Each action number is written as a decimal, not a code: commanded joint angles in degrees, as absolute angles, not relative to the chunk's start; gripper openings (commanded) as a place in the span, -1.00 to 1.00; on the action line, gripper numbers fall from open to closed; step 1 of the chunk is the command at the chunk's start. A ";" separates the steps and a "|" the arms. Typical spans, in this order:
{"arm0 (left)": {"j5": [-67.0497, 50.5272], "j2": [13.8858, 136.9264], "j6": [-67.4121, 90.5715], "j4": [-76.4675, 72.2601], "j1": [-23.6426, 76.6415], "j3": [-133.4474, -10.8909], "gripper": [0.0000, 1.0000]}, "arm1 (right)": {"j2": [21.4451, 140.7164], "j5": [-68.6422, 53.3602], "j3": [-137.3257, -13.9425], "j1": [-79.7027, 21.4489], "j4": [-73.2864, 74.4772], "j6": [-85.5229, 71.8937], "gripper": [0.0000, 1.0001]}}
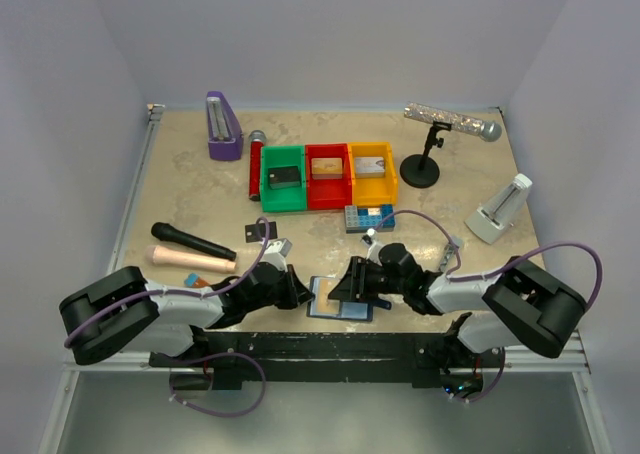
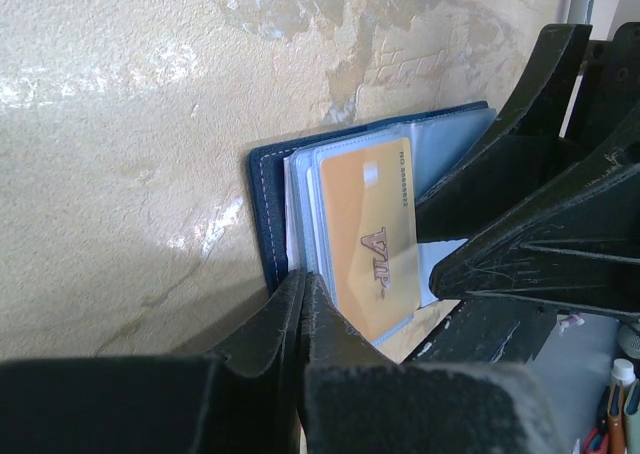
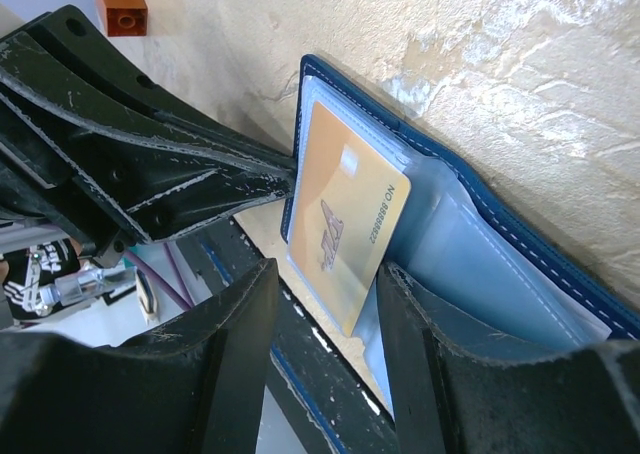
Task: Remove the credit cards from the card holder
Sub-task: Remove the credit card from the card holder.
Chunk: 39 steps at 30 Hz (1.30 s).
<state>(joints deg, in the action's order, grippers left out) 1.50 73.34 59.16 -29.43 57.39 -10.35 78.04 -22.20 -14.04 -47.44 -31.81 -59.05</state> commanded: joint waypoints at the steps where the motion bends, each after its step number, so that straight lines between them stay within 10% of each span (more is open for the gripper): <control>1: 0.26 75.50 59.24 -27.16 58.01 -8.26 -1.00 | 79.89 -26.01 -14.77 -47.99 -41.92 -60.64 -0.04; 21: 2.81 67.25 57.83 -19.35 57.83 -10.46 -0.81 | 77.17 -25.23 -18.01 -47.99 -31.30 -57.49 -0.37; 39: 4.66 58.54 56.16 -12.57 57.48 -12.83 -0.45 | 80.77 -25.14 -22.59 -47.99 -22.94 -53.53 -0.18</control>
<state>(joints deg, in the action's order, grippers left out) 3.44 59.55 57.41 -12.71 57.45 -10.66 80.38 -24.18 -20.78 -47.64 -23.27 -54.98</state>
